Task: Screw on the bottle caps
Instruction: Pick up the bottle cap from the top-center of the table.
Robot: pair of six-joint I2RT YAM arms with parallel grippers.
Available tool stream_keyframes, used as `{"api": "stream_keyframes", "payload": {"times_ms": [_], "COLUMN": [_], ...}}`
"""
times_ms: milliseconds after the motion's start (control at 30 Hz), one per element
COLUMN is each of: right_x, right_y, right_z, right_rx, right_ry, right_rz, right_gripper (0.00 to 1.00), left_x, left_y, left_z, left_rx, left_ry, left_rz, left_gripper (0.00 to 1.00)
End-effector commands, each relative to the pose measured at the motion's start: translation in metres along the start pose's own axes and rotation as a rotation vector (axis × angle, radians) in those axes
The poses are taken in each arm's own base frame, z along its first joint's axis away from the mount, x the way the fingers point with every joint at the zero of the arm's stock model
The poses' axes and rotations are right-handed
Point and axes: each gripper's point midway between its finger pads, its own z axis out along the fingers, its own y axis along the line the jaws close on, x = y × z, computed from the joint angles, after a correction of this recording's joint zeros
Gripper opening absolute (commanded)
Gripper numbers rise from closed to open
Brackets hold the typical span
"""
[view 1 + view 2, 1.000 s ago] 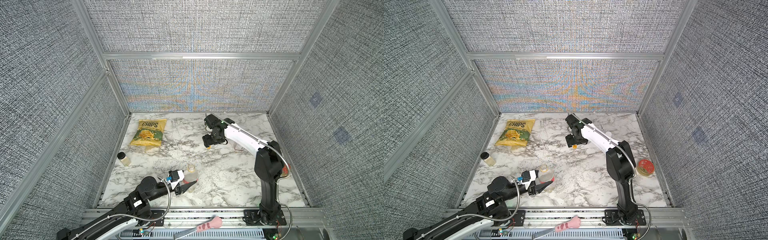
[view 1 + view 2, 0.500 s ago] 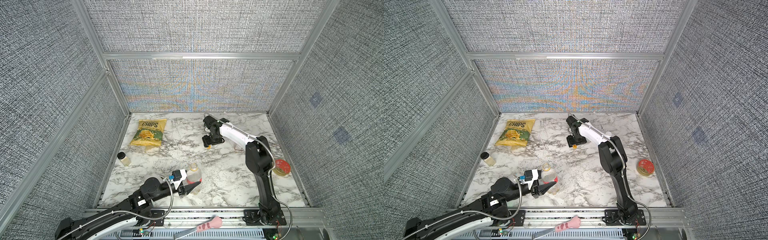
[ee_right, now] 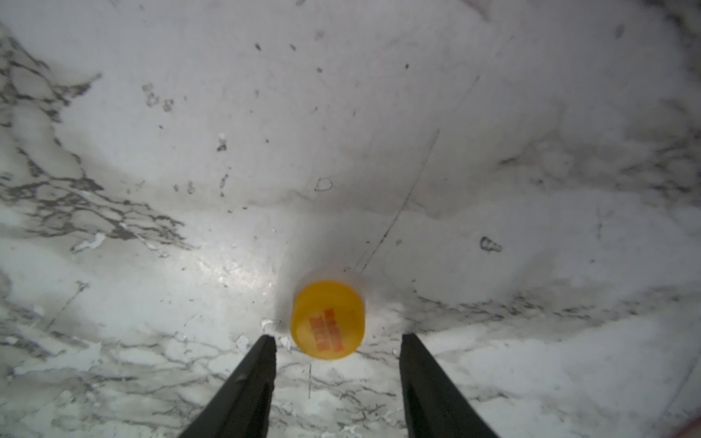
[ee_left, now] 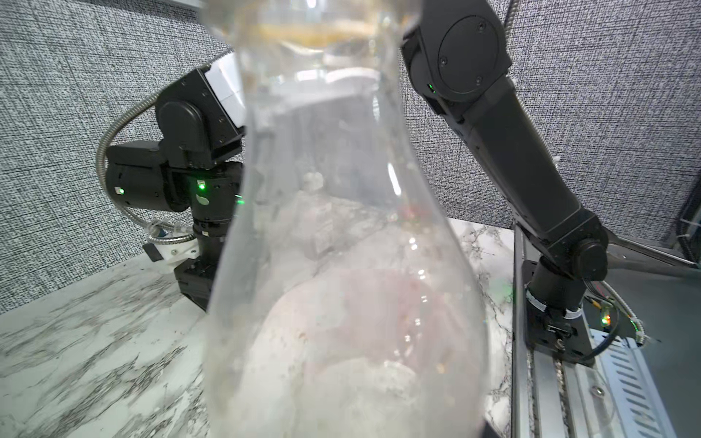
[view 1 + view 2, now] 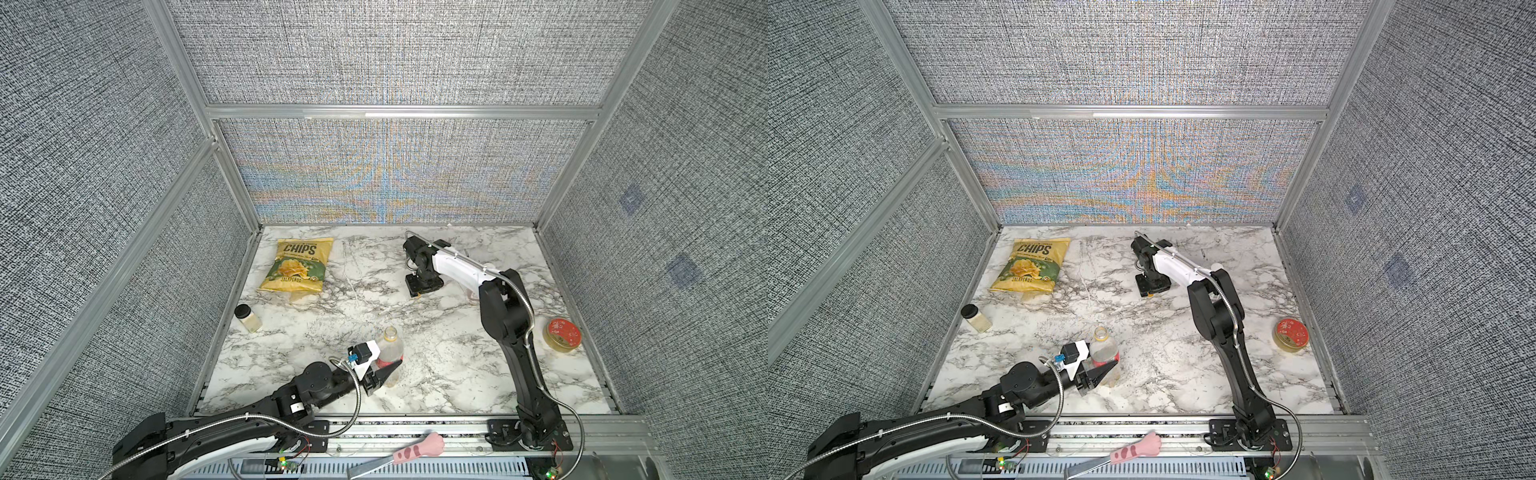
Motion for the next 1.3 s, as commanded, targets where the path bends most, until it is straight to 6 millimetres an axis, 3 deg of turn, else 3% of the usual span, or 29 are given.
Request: {"api": "stream_keyframes", "payload": {"times_ms": [0,333,467,700,1267], "right_x": [-0.003,-0.007,-0.006,-0.012,-0.006], "right_y": [-0.003,0.000,0.000,0.002,0.001], "right_z": [0.002,0.005,0.008,-0.005,0.004], "right_rx": [0.018,0.021,0.023,0.037,0.043], "right_ry": [-0.002,-0.014,-0.005,-0.029,0.001], "right_rz": [-0.003,-0.010,-0.009,-0.001,-0.008], "right_gripper": [0.53,0.40,0.40,0.41,0.35], "left_x": [-0.024,-0.005,0.000,0.003,0.006], "left_y": [0.008,0.011,0.009,0.007,0.006], "left_z": [0.000,-0.002,0.000,0.002,0.003], "left_rx": [-0.047,-0.064,-0.052,-0.040,-0.039], "left_ry": [-0.112,-0.090,-0.073,-0.061,-0.049], "left_rz": [0.013,-0.009,-0.009,-0.010,-0.009], "left_gripper": [0.51,0.52,0.52,0.52,0.52]}}
